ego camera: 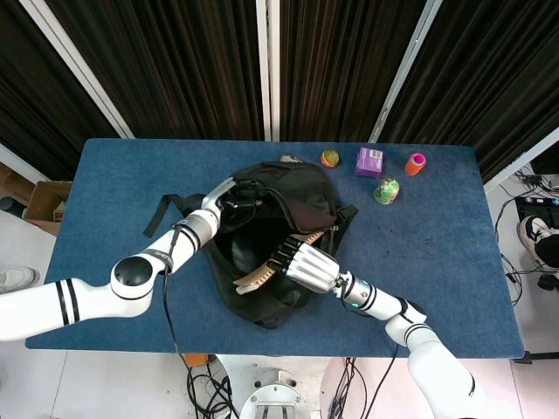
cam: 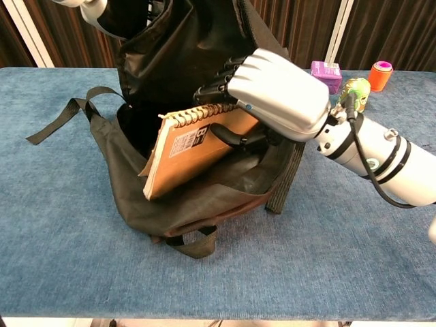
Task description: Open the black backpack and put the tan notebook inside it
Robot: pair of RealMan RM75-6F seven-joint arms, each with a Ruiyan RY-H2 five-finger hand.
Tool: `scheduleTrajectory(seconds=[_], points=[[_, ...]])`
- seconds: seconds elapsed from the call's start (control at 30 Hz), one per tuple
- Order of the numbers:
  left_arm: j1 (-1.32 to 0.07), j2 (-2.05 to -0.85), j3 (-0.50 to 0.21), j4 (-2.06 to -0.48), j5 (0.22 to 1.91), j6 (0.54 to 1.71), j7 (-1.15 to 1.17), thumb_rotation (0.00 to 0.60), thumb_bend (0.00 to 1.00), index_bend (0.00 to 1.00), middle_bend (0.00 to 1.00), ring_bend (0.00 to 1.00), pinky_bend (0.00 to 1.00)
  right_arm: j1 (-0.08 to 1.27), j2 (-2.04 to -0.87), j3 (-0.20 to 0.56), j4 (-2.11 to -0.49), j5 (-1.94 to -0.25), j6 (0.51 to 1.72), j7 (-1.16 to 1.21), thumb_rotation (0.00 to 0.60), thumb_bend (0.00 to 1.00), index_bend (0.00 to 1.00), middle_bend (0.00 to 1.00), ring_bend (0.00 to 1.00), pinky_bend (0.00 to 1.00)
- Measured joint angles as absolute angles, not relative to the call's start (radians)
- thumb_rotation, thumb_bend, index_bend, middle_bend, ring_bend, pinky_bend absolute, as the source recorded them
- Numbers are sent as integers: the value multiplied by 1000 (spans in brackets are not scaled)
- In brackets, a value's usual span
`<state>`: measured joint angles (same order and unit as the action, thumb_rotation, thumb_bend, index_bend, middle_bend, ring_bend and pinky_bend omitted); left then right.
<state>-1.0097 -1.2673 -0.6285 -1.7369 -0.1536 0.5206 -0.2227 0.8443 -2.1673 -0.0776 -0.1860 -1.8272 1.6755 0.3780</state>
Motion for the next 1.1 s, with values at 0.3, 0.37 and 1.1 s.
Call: scheduleTrajectory(seconds=[0.3, 0.37, 1.1], points=[[-978, -1212, -622, -1778, -83, 482, -301, 600, 494, 702, 632, 442, 461, 827, -2169, -85, -191, -1794, 1532, 306, 600, 391, 1000, 792, 517, 448], [-969, -1202, -620, -1784, -62, 473, -318, 600, 495, 702, 632, 442, 461, 820, -2164, -88, -195, -1788, 1499, 286, 600, 374, 1000, 790, 515, 436], [-937, -1167, -549, -1803, 124, 433, -455, 600, 492, 700, 621, 427, 456, 804, -2069, -35, -470, -1682, 1274, 64, 600, 71, 172, 237, 58, 143]])
